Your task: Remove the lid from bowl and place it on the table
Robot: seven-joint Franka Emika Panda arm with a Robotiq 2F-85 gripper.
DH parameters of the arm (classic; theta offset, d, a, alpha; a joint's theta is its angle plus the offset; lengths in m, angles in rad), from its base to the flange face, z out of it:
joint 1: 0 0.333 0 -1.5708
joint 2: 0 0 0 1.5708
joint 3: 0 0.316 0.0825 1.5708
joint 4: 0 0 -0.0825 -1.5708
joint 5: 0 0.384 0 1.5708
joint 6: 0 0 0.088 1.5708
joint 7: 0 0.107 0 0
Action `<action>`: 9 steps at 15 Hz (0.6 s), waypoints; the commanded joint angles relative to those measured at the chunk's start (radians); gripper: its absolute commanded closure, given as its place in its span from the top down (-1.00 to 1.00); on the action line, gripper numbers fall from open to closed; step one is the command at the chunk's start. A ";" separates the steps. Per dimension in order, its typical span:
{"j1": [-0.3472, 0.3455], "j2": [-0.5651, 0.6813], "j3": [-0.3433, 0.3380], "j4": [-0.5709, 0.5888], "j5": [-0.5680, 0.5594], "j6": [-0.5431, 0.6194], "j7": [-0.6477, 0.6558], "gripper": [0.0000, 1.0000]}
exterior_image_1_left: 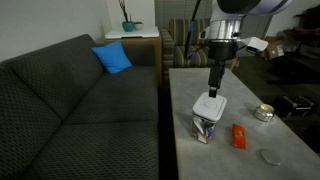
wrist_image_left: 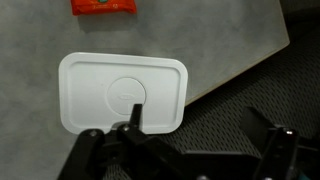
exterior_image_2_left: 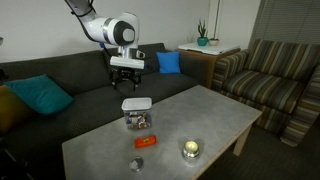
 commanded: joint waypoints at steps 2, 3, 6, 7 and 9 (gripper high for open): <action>-0.006 0.085 -0.014 0.079 -0.015 -0.003 -0.018 1.00; -0.008 0.106 -0.014 0.096 -0.013 0.004 -0.020 1.00; -0.003 0.155 -0.017 0.143 -0.013 0.020 -0.009 1.00; 0.003 0.164 -0.019 0.153 -0.015 0.028 -0.001 0.82; 0.010 0.165 -0.023 0.159 -0.020 0.048 0.010 0.32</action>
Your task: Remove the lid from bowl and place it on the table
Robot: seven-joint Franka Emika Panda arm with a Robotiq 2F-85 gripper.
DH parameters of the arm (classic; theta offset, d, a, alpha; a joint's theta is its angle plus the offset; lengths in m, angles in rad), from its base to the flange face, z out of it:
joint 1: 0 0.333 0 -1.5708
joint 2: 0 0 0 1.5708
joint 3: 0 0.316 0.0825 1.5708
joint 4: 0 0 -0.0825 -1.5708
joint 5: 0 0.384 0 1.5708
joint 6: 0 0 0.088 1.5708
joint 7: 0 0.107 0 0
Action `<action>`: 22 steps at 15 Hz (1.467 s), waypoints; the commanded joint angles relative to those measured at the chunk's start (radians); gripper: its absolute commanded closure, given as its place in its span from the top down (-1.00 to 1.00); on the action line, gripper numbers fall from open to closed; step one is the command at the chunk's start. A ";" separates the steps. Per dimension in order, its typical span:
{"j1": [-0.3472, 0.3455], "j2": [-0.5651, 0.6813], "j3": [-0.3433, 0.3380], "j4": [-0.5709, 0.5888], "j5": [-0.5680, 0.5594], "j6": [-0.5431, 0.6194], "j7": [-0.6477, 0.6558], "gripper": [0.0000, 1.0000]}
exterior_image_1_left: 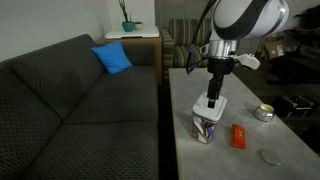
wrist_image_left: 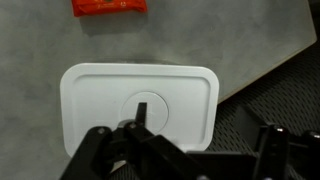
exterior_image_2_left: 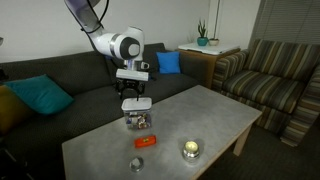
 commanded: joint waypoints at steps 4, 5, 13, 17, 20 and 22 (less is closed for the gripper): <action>0.029 -0.006 -0.025 0.023 -0.039 0.064 0.044 -0.24; 0.034 -0.007 -0.033 0.028 -0.051 0.069 0.057 -0.37; 0.075 0.035 -0.101 0.058 -0.092 0.108 0.195 -1.00; 0.078 0.040 -0.110 0.052 -0.092 0.140 0.235 -1.00; 0.074 0.063 -0.110 0.062 -0.086 0.165 0.258 -1.00; 0.065 0.079 -0.102 0.067 -0.076 0.177 0.264 -1.00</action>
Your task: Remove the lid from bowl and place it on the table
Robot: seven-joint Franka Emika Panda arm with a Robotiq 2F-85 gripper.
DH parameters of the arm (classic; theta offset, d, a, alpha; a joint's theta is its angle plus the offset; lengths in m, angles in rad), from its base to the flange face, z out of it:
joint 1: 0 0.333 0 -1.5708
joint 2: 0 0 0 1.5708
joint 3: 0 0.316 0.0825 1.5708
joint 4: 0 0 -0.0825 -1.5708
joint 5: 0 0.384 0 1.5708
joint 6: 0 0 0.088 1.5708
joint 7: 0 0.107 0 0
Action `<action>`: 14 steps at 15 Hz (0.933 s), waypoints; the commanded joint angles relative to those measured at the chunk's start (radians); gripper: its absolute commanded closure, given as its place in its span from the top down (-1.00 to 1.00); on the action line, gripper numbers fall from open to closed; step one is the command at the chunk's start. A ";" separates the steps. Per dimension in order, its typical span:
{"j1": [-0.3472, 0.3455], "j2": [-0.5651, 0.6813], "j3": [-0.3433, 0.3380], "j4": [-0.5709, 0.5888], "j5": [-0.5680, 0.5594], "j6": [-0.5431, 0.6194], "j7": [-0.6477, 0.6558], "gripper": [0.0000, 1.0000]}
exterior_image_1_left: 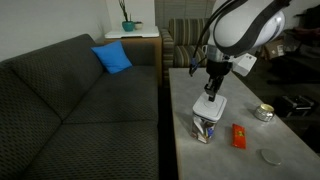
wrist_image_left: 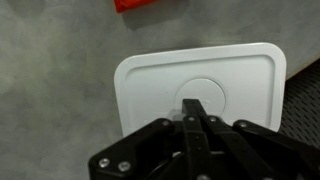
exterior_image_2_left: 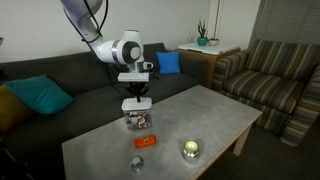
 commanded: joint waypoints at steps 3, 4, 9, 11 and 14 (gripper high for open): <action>-0.006 0.038 0.006 0.018 0.012 0.049 0.022 -1.00; -0.007 0.029 0.010 0.011 0.014 0.051 0.022 -1.00; -0.007 0.007 0.016 -0.015 0.016 0.080 0.030 -1.00; -0.007 -0.010 0.018 -0.029 0.018 0.084 0.038 -1.00; -0.009 -0.028 0.022 -0.042 0.030 0.059 0.059 -1.00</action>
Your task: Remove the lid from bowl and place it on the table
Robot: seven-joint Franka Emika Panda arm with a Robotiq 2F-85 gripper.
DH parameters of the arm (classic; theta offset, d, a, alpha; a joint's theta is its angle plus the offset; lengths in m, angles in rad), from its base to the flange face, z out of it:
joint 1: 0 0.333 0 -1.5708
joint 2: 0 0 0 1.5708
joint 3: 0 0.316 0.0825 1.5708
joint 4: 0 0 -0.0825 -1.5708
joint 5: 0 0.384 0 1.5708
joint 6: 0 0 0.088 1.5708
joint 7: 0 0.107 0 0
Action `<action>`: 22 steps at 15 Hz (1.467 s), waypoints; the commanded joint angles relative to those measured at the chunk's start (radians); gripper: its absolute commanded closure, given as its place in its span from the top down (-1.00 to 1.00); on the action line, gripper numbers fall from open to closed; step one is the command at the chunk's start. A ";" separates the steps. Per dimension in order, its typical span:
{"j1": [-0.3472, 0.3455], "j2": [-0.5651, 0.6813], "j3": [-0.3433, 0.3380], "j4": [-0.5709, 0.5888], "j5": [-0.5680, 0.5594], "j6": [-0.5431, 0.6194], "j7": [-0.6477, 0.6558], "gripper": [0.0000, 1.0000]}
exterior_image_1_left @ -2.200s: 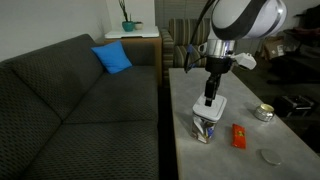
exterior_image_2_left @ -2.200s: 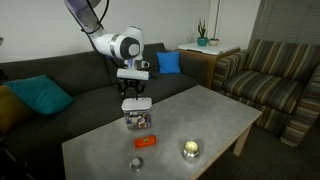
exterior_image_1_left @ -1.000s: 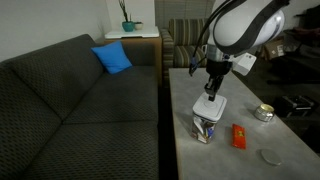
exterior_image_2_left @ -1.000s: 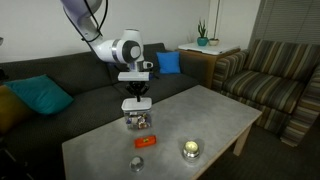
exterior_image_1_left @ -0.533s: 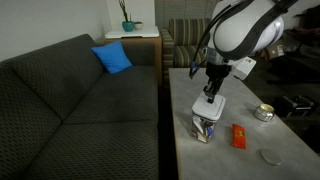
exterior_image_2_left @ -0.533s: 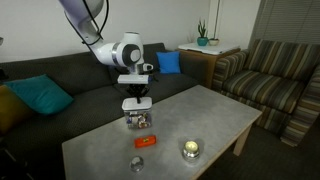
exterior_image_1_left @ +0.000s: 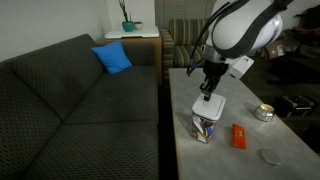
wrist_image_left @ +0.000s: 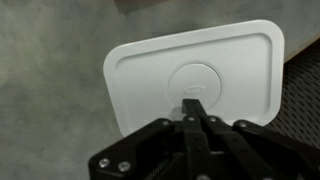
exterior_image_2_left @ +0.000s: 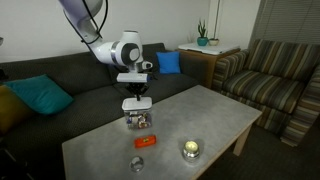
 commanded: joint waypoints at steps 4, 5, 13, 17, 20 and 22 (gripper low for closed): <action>-0.018 -0.035 0.020 -0.041 0.050 -0.030 0.027 -1.00; -0.021 -0.035 0.023 -0.041 0.058 -0.032 0.023 -1.00; -0.002 -0.033 -0.013 -0.031 0.068 -0.094 0.107 -1.00; -0.006 0.004 -0.005 0.006 0.074 -0.130 0.104 -1.00; -0.007 0.079 0.007 0.072 0.072 -0.149 0.066 -1.00; 0.004 0.106 0.002 0.094 0.061 -0.144 0.051 -1.00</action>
